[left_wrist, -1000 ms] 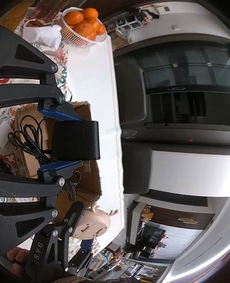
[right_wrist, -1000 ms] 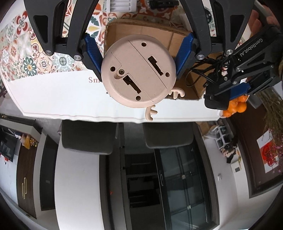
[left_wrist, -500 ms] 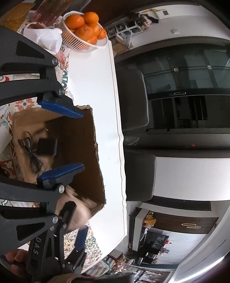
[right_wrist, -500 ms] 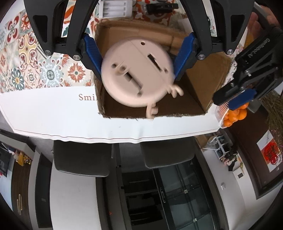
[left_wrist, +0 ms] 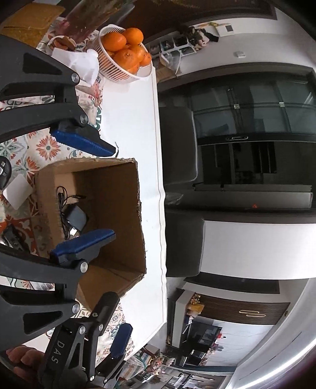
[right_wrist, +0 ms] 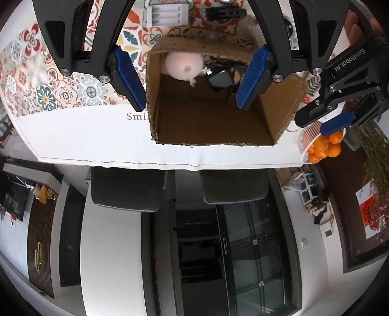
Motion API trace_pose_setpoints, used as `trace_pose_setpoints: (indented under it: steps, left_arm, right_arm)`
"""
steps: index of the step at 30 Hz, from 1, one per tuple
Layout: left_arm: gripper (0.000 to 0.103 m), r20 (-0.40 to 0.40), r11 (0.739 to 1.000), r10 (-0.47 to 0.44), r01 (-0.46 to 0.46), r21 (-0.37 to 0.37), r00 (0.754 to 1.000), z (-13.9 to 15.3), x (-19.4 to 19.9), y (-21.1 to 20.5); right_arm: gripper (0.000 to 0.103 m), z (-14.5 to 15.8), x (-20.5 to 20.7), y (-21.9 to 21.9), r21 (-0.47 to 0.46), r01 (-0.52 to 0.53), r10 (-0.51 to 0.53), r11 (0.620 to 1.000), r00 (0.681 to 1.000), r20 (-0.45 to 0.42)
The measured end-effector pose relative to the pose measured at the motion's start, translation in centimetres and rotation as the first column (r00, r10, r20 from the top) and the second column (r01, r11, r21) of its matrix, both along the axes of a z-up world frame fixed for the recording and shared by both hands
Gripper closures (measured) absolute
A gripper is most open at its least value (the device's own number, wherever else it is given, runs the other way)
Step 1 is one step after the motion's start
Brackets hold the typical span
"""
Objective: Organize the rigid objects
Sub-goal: 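Open both tools to drop the adapter and pink case into the box, then withdraw both tools from the box back toward the remaining items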
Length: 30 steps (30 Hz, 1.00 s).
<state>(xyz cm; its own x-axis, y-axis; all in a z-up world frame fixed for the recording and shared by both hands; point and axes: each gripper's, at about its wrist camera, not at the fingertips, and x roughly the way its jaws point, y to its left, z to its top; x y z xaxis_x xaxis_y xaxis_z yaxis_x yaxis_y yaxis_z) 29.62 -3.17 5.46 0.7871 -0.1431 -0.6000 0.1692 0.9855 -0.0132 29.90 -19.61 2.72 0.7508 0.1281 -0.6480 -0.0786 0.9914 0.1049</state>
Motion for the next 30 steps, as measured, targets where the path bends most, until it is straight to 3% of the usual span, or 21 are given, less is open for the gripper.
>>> trace_pose_setpoints:
  steps: [4, 16, 30]
  left_arm:
    - [0.031, 0.029, 1.0, 0.003, -0.003, 0.013, 1.0, 0.2, -1.6, 0.2]
    - [0.015, 0.061, 0.999, 0.034, -0.035, 0.012, 0.998, 0.0, -5.4, 2.1]
    - [0.001, 0.102, 0.99, 0.119, -0.126, 0.067, 0.988, -1.7, -10.3, 4.5]
  right_arm:
    - [0.026, 0.5, -1.4, 0.0, 0.006, 0.004, -0.004, 1.0, 1.0, 0.019]
    - [0.022, 1.1, -5.1, 1.1, -0.016, 0.033, -0.031, 0.999, 0.995, 0.09]
    - [0.014, -0.5, -7.9, 3.0, -0.014, -0.007, 0.007, 1.0, 0.998, 0.069]
